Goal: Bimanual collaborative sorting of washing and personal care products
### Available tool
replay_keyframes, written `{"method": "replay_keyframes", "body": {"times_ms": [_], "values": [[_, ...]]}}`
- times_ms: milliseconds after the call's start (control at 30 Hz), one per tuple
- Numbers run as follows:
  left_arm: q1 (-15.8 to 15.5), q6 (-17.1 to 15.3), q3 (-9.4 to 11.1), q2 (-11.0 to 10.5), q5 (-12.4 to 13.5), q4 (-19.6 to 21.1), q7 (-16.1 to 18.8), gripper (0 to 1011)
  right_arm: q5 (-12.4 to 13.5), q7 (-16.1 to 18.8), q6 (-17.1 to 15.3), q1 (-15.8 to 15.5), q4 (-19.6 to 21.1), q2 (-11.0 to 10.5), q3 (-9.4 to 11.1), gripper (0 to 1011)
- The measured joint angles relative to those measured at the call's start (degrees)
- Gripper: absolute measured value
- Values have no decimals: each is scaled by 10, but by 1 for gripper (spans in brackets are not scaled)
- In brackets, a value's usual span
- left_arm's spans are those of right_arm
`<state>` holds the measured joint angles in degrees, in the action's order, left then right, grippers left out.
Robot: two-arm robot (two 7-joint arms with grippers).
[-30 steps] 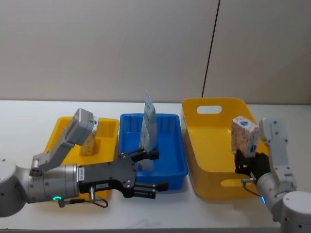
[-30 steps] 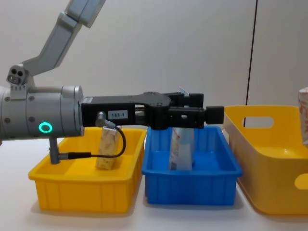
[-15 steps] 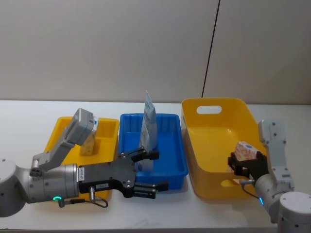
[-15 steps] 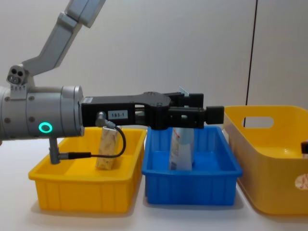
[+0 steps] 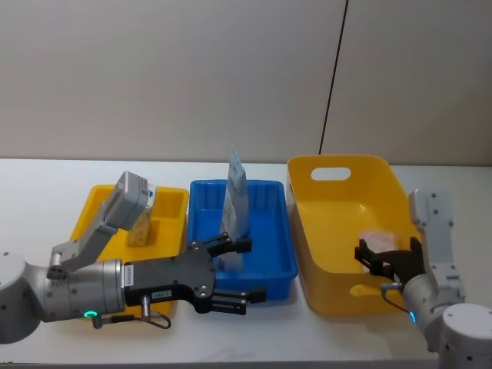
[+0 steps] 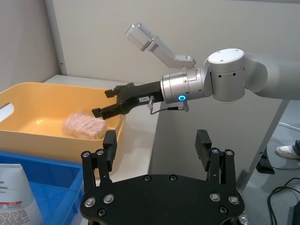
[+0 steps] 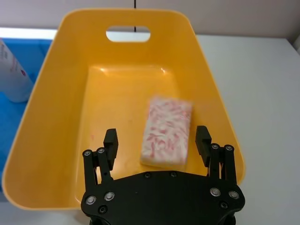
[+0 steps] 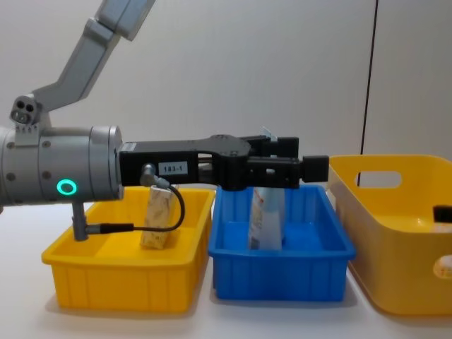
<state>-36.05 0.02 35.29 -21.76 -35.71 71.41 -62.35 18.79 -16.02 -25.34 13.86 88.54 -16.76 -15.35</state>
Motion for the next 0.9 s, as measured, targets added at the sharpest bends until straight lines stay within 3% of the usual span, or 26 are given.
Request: {"method": "replay_keyframes", "body": {"times_ms": [400,900], "values": [[0,0,0,0,0,0,0,1002,-5,28,56,-3,17,-6,2,1004],[0,0,0,0,0,0,0,1002,1,91,144,-2,51,-14,7,1004]]}}
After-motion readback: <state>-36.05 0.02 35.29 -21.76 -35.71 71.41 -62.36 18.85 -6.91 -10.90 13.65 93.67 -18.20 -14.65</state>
